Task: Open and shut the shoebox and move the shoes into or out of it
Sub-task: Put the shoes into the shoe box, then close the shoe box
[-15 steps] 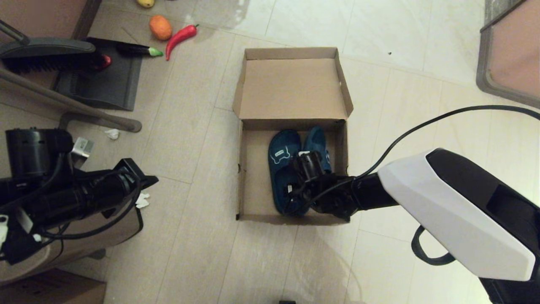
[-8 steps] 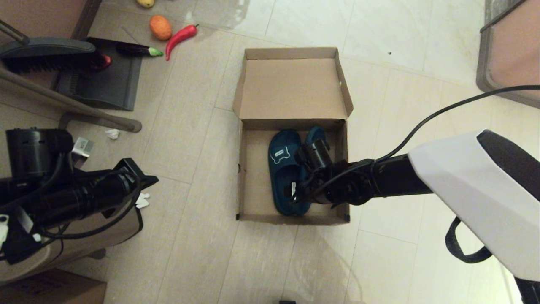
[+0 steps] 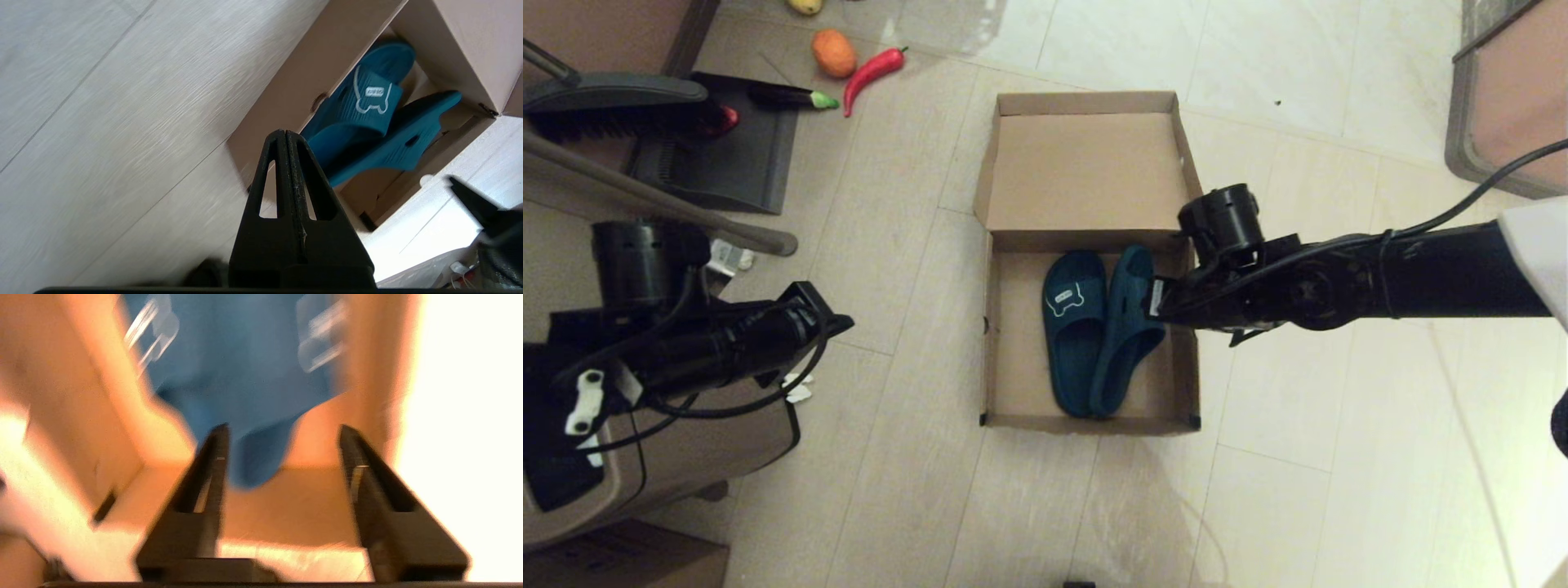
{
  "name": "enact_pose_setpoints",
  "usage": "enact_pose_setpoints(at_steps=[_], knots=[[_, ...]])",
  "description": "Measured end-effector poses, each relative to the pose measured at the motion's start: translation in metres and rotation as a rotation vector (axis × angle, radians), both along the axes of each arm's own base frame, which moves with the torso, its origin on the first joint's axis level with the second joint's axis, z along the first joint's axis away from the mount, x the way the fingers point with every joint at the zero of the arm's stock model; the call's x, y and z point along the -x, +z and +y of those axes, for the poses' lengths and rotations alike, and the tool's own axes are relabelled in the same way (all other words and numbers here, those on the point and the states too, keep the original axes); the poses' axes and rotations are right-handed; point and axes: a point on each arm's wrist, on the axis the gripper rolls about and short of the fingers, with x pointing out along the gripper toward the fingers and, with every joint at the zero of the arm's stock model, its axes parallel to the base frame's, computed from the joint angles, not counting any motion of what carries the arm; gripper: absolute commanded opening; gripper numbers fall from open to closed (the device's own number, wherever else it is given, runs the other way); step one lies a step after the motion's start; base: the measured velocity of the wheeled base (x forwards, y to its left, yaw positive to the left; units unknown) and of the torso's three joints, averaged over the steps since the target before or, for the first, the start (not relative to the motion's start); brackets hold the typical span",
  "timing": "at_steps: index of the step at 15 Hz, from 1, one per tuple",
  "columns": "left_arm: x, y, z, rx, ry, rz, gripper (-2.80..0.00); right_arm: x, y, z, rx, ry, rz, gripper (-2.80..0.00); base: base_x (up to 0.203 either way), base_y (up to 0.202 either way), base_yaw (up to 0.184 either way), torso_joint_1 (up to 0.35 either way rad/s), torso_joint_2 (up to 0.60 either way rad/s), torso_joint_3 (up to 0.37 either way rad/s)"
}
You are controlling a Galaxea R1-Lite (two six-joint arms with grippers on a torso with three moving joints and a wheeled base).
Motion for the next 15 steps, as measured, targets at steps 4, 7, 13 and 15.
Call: enact_pose_setpoints(at_steps=[4, 7, 13, 15], knots=[[-0.051, -0.003, -0.014, 0.011, -0.021, -0.051, -2.80, -0.018, 0.021, -0.078, -0.125, 0.002, 0.002, -2.80, 0.000, 0.000, 0.000, 0.000, 0.00, 0.000], [-0.097, -0.001, -0.022, 0.038, -0.022, -0.152, -2.80, -0.039, 0.027, -0.125, -0.242, 0.052, 0.001, -2.80, 0.000, 0.000, 0.000, 0.000, 0.00, 0.000], [-0.160, -0.005, -0.038, 0.159, -0.142, -0.234, -2.80, -0.093, 0.011, -0.166, -0.656, 0.001, 0.033, -2.80, 0.000, 0.000, 0.000, 0.000, 0.00, 0.000], [-0.175, -0.014, -0.051, 0.197, -0.164, -0.232, -2.80, -0.106, 0.004, -0.166, -0.850, 0.051, 0.053, -2.80, 0.000, 0.000, 0.000, 0.000, 0.00, 0.000]])
